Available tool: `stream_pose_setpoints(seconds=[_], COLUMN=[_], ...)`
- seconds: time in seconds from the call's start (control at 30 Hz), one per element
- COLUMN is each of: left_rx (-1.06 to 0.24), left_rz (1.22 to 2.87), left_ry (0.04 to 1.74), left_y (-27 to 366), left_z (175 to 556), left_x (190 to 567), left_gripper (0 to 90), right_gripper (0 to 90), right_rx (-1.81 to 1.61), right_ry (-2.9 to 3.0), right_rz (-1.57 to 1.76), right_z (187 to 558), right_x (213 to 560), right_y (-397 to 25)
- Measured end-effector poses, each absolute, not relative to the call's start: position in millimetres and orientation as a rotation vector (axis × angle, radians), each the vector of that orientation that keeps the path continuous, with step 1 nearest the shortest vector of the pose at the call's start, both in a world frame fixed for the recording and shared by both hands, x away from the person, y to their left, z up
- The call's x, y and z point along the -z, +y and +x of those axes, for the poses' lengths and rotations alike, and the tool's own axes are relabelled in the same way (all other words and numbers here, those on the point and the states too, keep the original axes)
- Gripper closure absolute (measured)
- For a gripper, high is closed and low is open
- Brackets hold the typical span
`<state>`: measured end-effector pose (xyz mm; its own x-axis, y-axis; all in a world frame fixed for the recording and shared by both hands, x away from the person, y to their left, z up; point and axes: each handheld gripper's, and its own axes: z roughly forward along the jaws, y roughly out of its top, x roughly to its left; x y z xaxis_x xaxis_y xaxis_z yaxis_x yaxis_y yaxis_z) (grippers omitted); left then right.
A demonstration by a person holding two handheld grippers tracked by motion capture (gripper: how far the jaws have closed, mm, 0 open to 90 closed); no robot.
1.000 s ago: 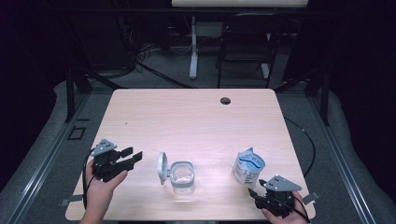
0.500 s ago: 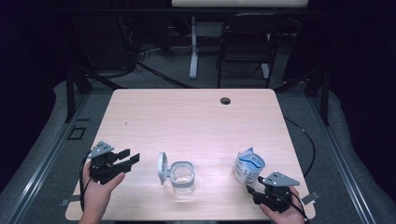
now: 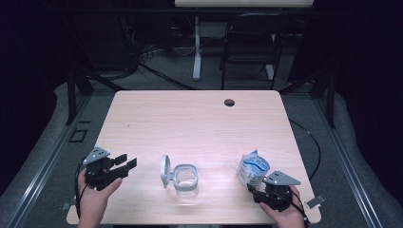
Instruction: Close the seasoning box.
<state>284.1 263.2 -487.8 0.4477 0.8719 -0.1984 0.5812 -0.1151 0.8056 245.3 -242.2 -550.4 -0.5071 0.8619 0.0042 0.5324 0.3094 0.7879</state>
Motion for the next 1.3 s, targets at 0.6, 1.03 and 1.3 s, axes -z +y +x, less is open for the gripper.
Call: stream_pose_setpoints(seconds=[0.6,1.03,1.3], left_rx=[-0.422,-0.427,-0.426], left_rz=[1.798,1.793,1.794], left_ry=[1.265,1.271,1.275], left_y=[273.4,275.7,277.1], left_z=[278.4,277.2,277.5], left_x=[488.9,489.4,489.7], left_gripper=[52.2,52.0,52.0], right_gripper=[39.1,39.0,38.6], right_rx=[-1.058,-1.077,-1.081], right_ry=[2.162,2.151,2.148], right_rz=[1.225,1.222,1.219], right_z=[256.3,258.8,259.3], right_x=[556.5,557.8,558.6], right_y=[-236.1,-235.6,-235.1])
